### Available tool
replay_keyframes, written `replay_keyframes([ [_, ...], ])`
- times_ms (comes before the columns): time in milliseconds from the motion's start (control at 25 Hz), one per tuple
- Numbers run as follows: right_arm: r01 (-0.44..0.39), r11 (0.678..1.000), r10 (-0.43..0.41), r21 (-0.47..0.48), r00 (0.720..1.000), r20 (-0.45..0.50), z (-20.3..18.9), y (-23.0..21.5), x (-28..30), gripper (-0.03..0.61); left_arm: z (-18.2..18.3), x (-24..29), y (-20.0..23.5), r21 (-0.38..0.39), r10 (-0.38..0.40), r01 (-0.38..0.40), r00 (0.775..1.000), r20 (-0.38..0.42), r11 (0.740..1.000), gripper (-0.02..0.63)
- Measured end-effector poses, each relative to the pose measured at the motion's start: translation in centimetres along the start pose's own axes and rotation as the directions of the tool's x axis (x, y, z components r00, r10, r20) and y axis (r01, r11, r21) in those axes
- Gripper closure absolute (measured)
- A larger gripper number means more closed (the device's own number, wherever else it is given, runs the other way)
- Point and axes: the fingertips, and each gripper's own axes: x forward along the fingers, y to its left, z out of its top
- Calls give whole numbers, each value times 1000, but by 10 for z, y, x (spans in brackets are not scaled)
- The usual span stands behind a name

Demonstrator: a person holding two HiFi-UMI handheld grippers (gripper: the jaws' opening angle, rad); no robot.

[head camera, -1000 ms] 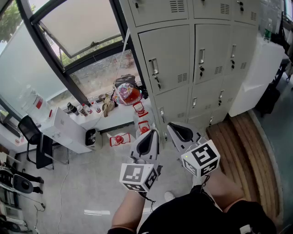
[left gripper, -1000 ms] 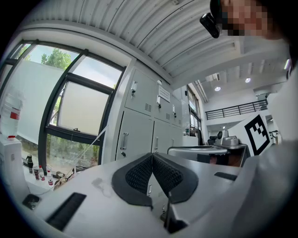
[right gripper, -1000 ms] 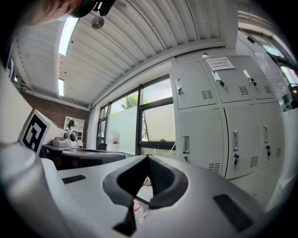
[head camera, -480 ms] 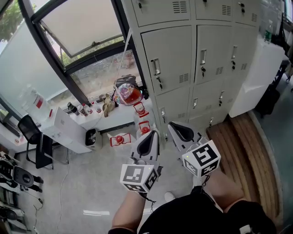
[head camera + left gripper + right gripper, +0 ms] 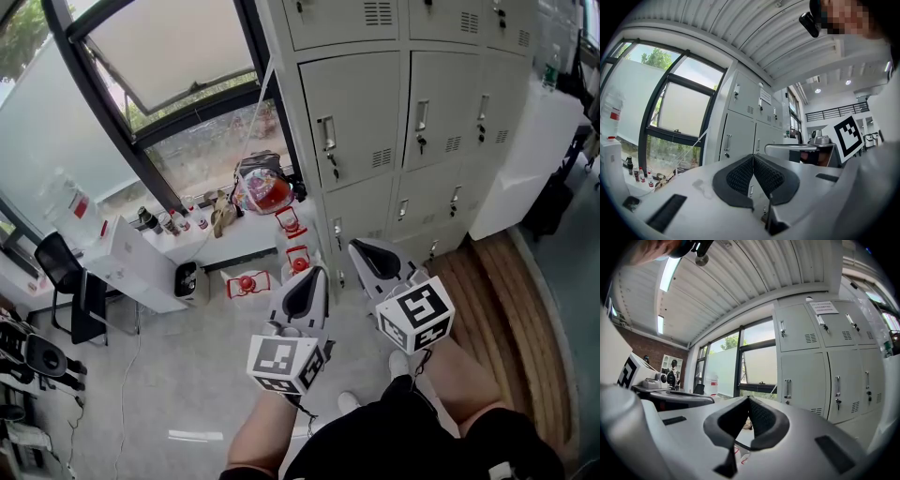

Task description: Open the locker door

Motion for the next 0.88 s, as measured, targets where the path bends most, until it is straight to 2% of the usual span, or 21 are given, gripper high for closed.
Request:
replay_keyframes([
  [360, -13, 1000, 13, 6, 1000, -12, -4, -29, 34, 525, -5, 17, 12, -4, 33, -33, 999, -11, 999, 597],
  [880, -44, 997, 45, 62, 999, -22, -11, -107, 126, 525, -3, 76, 55, 15, 115, -114, 993, -21, 993, 597],
])
